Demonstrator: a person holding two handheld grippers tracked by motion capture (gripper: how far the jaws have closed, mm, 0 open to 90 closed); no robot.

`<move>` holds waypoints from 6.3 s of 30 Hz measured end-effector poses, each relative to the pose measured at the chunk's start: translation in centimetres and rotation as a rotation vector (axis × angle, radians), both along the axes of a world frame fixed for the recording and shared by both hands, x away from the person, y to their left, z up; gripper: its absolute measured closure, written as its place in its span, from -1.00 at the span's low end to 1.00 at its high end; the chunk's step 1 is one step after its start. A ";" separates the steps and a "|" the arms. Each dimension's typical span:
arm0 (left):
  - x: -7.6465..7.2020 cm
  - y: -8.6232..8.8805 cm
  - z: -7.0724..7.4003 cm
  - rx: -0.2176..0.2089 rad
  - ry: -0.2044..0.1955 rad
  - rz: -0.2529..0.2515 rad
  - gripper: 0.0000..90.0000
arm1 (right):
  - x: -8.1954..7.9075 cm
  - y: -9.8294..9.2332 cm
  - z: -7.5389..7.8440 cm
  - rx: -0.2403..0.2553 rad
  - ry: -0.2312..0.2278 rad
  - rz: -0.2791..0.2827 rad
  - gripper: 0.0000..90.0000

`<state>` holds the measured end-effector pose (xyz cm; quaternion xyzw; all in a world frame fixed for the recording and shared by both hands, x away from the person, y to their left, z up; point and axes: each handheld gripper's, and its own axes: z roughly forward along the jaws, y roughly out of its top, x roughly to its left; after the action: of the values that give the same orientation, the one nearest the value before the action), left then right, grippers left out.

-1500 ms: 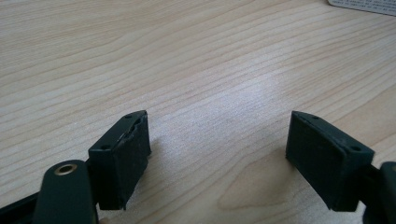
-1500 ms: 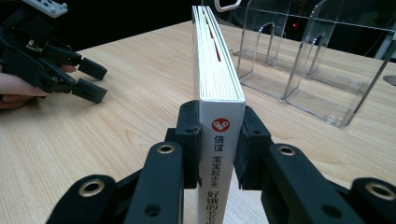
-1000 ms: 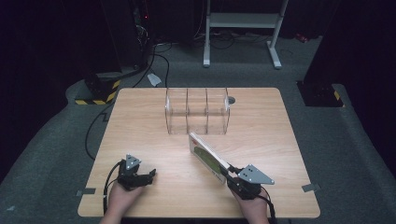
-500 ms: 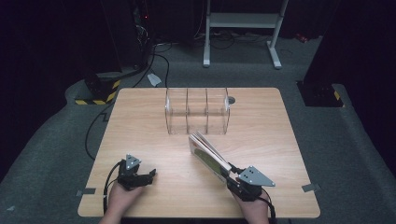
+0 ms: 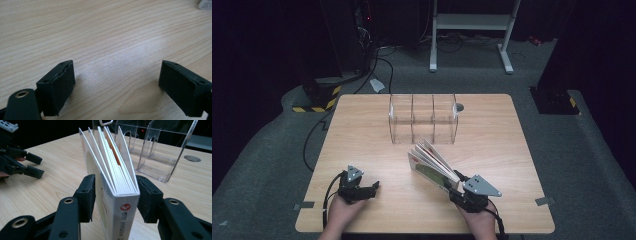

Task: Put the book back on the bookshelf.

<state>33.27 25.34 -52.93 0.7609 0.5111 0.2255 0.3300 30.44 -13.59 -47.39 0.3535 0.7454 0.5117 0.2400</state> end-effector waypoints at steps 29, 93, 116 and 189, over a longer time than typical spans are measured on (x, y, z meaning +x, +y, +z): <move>-0.1 -0.1 0.0 0.001 -0.004 -0.009 -0.67 | -0.4 -0.3 0.3 -0.005 -0.012 -0.041 0.52; -0.1 -0.1 0.0 0.001 -0.002 -0.007 -0.66 | 1.7 -2.7 4.5 0.010 -0.089 -0.225 0.68; -0.2 -0.1 0.0 0.004 -0.003 -0.012 -0.65 | 10.5 2.3 5.2 -0.044 -0.083 -0.297 0.68; -0.4 0.0 0.0 0.002 -0.006 -0.023 -0.65 | 12.6 2.3 1.6 -0.059 0.037 -0.377 0.49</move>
<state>32.88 25.33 -52.90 0.7665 0.5011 0.2243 0.3333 43.07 -11.33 -45.75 0.4890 0.6849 0.4291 0.3280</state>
